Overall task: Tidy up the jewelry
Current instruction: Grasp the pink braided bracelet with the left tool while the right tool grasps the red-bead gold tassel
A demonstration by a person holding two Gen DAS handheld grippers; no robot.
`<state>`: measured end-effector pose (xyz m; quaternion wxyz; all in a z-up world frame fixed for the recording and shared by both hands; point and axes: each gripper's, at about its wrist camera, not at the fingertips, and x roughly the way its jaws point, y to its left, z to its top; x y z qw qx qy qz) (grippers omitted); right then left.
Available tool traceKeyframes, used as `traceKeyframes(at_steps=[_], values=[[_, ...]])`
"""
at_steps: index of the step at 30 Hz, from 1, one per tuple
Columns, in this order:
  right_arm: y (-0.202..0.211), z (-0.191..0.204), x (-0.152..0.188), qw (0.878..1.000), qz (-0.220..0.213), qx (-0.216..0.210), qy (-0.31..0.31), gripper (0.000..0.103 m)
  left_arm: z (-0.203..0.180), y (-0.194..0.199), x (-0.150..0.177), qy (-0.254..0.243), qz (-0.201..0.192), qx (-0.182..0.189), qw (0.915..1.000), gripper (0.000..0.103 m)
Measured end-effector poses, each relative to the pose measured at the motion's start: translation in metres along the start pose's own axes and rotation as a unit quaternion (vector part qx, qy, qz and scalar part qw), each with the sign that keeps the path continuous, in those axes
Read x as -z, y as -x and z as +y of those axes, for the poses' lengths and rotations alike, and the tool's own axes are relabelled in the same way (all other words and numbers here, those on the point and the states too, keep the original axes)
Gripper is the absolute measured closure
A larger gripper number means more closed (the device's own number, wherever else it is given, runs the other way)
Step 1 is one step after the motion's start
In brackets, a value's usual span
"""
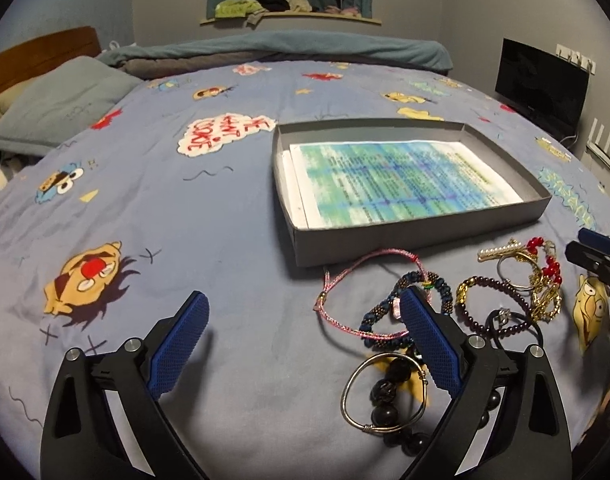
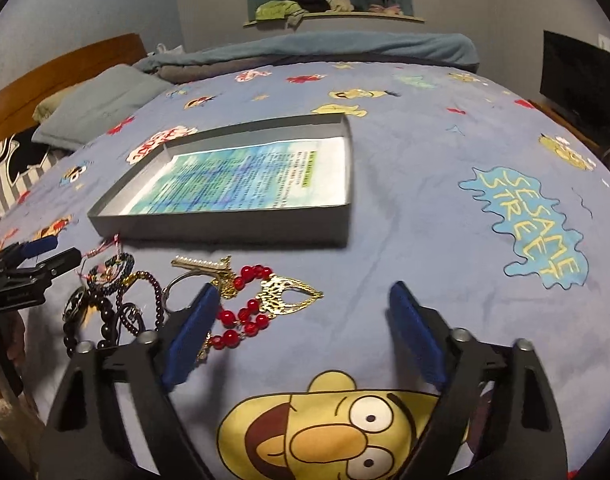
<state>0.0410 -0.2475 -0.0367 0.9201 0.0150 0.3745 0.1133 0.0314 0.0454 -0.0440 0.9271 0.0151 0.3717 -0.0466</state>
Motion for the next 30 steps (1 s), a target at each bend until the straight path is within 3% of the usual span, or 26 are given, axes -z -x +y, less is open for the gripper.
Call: traceKeyframes(at_steps=[3, 5, 7, 15, 18, 22, 30], values=[[-0.006, -0.001, 0.001, 1.000, 0.012, -0.005, -0.004, 0.046, -0.002, 0.002, 0.000, -0.011, -0.004, -0.002, 0.9999, 0.010], [-0.010, -0.002, 0.001, 1.000, 0.017, -0.005, -0.007, 0.056, -0.002, 0.002, -0.001, -0.012, -0.004, 0.007, 0.9999, 0.017], [-0.014, -0.003, 0.000, 1.000, 0.019, -0.004, -0.011, 0.056, -0.002, 0.000, -0.002, -0.011, 0.003, 0.021, 0.9997, 0.031], [-0.028, -0.006, 0.002, 0.999, 0.036, -0.022, -0.027, 0.057, -0.003, -0.009, 0.002, -0.023, 0.023, 0.041, 0.9986, 0.052], [-0.029, -0.004, 0.002, 0.999, 0.034, -0.026, -0.023, 0.059, -0.003, -0.013, 0.004, -0.022, 0.031, 0.046, 0.9982, 0.053], [-0.027, -0.002, 0.002, 0.999, 0.034, -0.036, -0.021, 0.075, 0.001, -0.017, 0.006, -0.015, 0.041, 0.053, 0.9976, 0.053], [-0.019, 0.003, 0.002, 0.999, 0.018, -0.034, -0.008, 0.092, 0.005, -0.022, 0.010, 0.002, 0.053, 0.074, 0.9958, 0.053]])
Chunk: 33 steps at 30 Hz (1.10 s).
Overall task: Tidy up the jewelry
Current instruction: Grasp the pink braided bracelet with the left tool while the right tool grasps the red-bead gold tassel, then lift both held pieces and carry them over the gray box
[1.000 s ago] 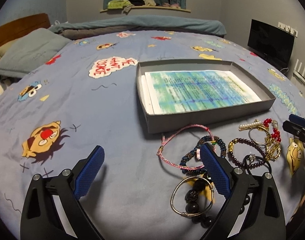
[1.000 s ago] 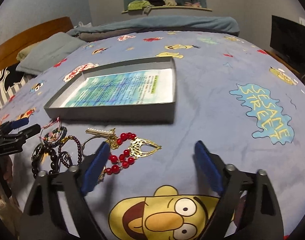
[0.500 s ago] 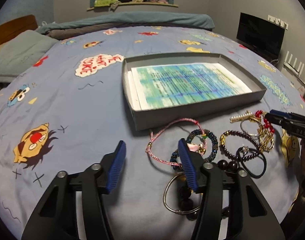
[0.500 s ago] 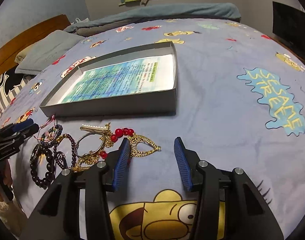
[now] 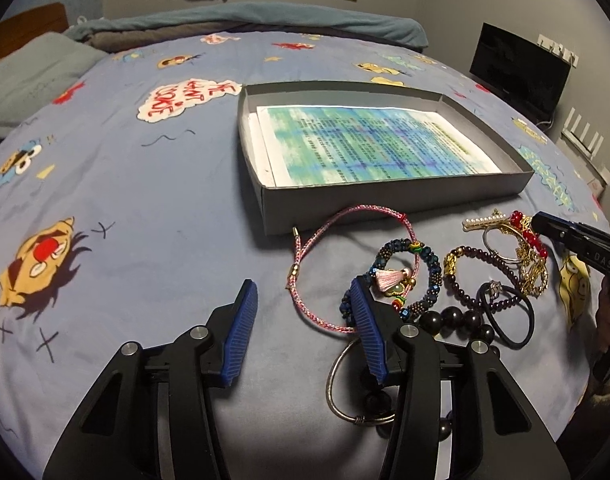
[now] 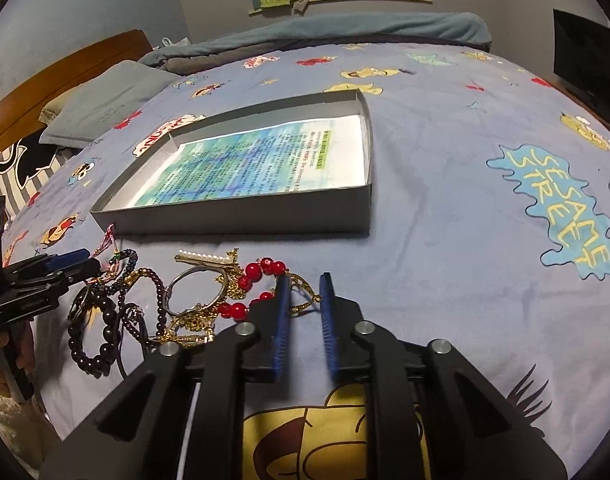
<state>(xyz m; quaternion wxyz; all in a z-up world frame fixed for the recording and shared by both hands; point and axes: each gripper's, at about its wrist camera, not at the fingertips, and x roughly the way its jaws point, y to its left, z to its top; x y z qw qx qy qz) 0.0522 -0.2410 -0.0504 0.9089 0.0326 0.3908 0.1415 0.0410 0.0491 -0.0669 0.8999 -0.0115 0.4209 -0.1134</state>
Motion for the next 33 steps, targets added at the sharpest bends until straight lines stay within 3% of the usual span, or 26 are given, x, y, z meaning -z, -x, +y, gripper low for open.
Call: traceKeyframes(at_steps=[12, 15, 22, 33], values=[[0.014, -0.001, 0.000, 1.000, -0.022, -0.005, -0.001, 0.099, 0.002, 0.001, 0.003, 0.005, 0.000, 0.002, 1.0000, 0.094], [0.016, -0.001, 0.000, 1.000, -0.025, -0.009, -0.003, 0.101, -0.001, 0.001, 0.004, -0.007, -0.008, -0.007, 0.9999, 0.099], [0.028, 0.001, -0.003, 0.999, -0.046, -0.011, -0.003, 0.102, -0.013, 0.027, -0.002, -0.029, -0.065, -0.011, 0.9974, 0.100], [0.056, 0.015, -0.028, 0.996, -0.089, -0.004, 0.007, 0.102, -0.033, 0.062, -0.029, -0.060, -0.116, -0.010, 0.9913, 0.100]])
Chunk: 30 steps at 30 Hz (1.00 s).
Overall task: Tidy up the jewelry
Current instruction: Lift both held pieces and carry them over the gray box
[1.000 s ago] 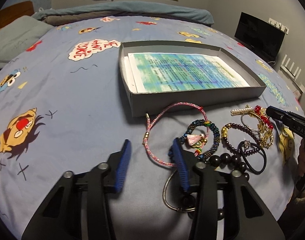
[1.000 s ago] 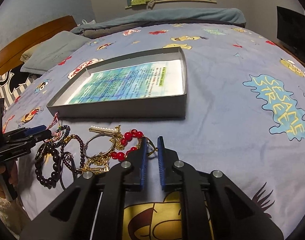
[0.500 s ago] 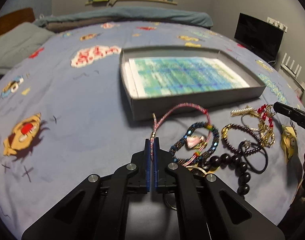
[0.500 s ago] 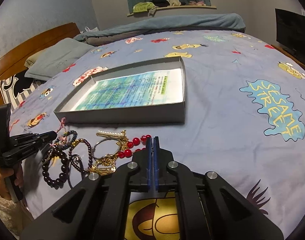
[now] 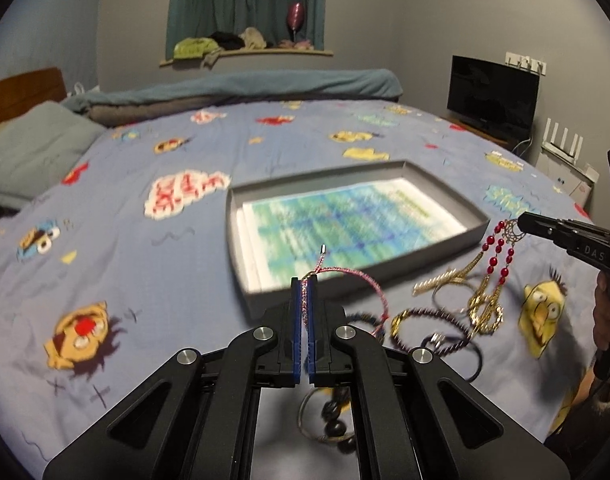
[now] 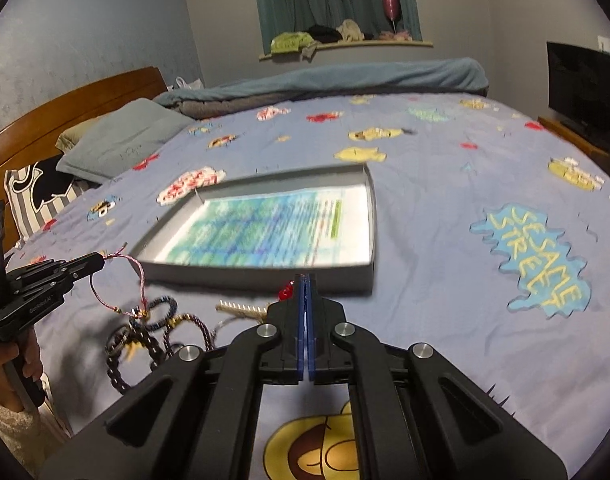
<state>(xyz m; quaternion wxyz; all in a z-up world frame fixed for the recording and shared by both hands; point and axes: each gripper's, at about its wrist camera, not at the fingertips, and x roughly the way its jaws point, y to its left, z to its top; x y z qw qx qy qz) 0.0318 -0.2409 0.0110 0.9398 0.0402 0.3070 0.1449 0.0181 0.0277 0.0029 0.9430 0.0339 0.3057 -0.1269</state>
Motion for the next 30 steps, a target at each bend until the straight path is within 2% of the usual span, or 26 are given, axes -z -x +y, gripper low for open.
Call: traceKeyframes(at_steps=[7, 11, 17, 21, 25, 27, 30], values=[[0.005, 0.006, -0.038, 1.000, -0.013, 0.009, 0.025, 0.102, -0.009, 0.004, -0.039, -0.050, -0.024, -0.015, 0.9983, 0.100], [0.015, 0.010, -0.068, 0.998, -0.051, 0.019, 0.038, 0.102, -0.003, -0.006, -0.067, -0.047, -0.029, -0.014, 0.9984, 0.100], [0.005, 0.010, -0.107, 0.996, -0.080, 0.027, 0.031, 0.102, 0.010, -0.030, -0.104, -0.040, -0.033, -0.033, 0.9981, 0.100], [-0.019, 0.008, -0.121, 0.997, -0.074, 0.014, 0.012, 0.102, 0.023, -0.053, -0.114, -0.018, -0.028, -0.038, 0.9987, 0.100], [-0.057, 0.011, -0.122, 0.998, -0.062, 0.002, 0.013, 0.102, 0.034, -0.079, -0.113, 0.009, -0.022, -0.023, 0.9994, 0.100], [-0.074, 0.011, -0.120, 0.999, -0.049, -0.012, 0.012, 0.102, 0.039, -0.094, -0.109, 0.022, -0.015, 0.000, 0.9996, 0.100], [-0.095, 0.014, -0.117, 0.999, -0.038, -0.028, 0.018, 0.102, 0.039, -0.114, -0.103, 0.026, 0.000, 0.004, 0.9997, 0.100]])
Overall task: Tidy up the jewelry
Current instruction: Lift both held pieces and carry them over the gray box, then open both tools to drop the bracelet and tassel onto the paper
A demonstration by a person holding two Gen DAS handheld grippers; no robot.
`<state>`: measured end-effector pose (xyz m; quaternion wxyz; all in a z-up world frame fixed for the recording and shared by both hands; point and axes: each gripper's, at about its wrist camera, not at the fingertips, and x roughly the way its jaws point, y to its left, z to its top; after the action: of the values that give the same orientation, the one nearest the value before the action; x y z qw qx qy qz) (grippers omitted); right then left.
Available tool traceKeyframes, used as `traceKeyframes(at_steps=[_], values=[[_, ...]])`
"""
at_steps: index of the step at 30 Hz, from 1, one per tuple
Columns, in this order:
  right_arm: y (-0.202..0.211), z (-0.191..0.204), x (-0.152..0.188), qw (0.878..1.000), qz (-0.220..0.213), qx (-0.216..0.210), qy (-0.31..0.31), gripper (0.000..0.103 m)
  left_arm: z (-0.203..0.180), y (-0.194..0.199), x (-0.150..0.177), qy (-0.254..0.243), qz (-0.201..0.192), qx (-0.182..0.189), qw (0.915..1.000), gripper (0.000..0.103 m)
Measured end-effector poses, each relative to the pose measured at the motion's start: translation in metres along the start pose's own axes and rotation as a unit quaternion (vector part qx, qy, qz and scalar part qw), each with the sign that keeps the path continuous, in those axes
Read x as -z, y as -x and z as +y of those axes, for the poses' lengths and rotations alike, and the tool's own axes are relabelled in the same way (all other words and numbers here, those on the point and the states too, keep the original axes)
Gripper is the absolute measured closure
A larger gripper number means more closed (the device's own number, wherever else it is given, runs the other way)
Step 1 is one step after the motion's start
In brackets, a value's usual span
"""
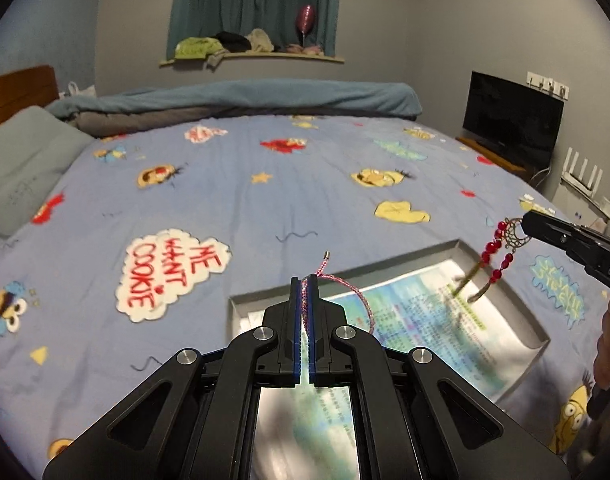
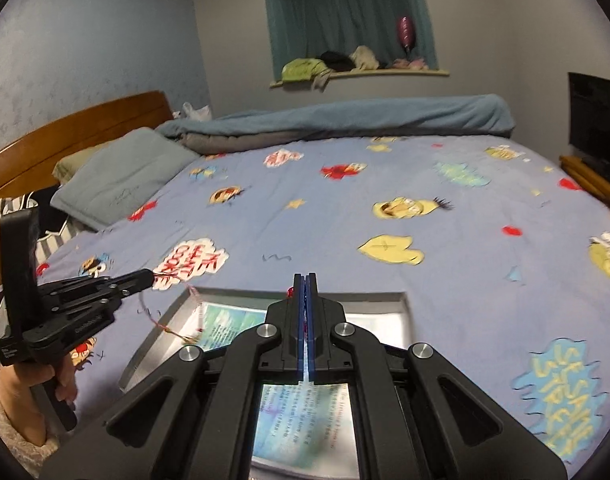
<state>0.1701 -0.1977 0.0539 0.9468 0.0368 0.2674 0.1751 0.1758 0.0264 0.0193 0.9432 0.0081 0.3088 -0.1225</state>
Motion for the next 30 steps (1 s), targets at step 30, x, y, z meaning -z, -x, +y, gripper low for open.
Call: traceKeyframes(at_steps=[30], values=[[-0.079, -0.047, 0.037, 0.988, 0.106, 0.100, -0.046, 0.102, 0.021, -0.067, 0.029, 0.021, 0.091, -0.068, 0.9932, 0.100]])
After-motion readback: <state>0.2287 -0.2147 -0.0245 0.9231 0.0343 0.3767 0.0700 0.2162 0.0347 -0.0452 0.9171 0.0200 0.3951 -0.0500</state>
